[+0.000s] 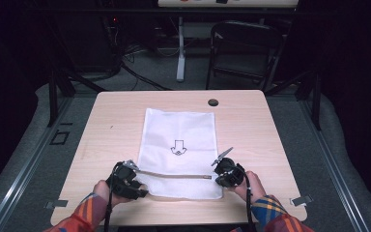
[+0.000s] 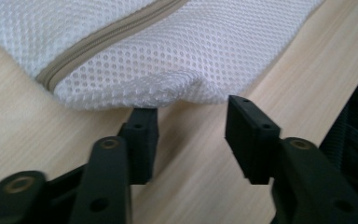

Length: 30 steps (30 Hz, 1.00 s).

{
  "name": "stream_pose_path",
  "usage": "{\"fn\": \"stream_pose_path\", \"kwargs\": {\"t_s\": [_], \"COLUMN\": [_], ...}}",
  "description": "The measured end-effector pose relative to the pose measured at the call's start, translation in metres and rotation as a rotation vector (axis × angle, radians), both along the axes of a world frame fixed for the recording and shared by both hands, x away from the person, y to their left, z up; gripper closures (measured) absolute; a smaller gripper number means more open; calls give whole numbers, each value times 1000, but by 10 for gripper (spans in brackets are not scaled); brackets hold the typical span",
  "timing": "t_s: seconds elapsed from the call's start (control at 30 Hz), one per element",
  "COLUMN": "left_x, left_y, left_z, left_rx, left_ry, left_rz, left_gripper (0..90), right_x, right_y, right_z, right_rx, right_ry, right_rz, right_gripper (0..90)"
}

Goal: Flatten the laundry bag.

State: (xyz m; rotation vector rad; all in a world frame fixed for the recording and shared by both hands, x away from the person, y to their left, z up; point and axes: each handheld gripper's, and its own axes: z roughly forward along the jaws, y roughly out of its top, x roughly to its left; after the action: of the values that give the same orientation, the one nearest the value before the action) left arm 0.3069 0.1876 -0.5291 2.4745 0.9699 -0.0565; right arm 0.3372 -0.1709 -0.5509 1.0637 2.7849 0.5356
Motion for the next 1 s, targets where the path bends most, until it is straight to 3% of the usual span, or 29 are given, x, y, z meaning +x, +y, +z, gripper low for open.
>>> {"fn": "stream_pose_path", "kwargs": {"t_s": [0.2, 0.27, 0.37, 0.6, 1.0], "left_x": [-13, -15, -11, 4, 27], "left_y": [12, 11, 4, -18, -62], "left_z": [15, 22, 26, 26, 17], "left_rx": [-81, -101, -111, -103, -75], "left_ry": [-36, -76, -103, -137, -167], "left_rz": [24, 21, 14, -44, -133], "left_gripper": [327, 301, 251, 183, 165], "right_x": [0, -1, -1, 1, 2], "right_y": [-1, -1, -1, -6, -4], "right_z": [3, 6, 10, 13, 13], "right_rx": [19, 33, 52, 54, 59], "right_ry": [-2, -22, -46, -55, -62], "right_rz": [11, 10, -2, -11, -13], "right_gripper": [900, 900, 899, 887, 895]}}
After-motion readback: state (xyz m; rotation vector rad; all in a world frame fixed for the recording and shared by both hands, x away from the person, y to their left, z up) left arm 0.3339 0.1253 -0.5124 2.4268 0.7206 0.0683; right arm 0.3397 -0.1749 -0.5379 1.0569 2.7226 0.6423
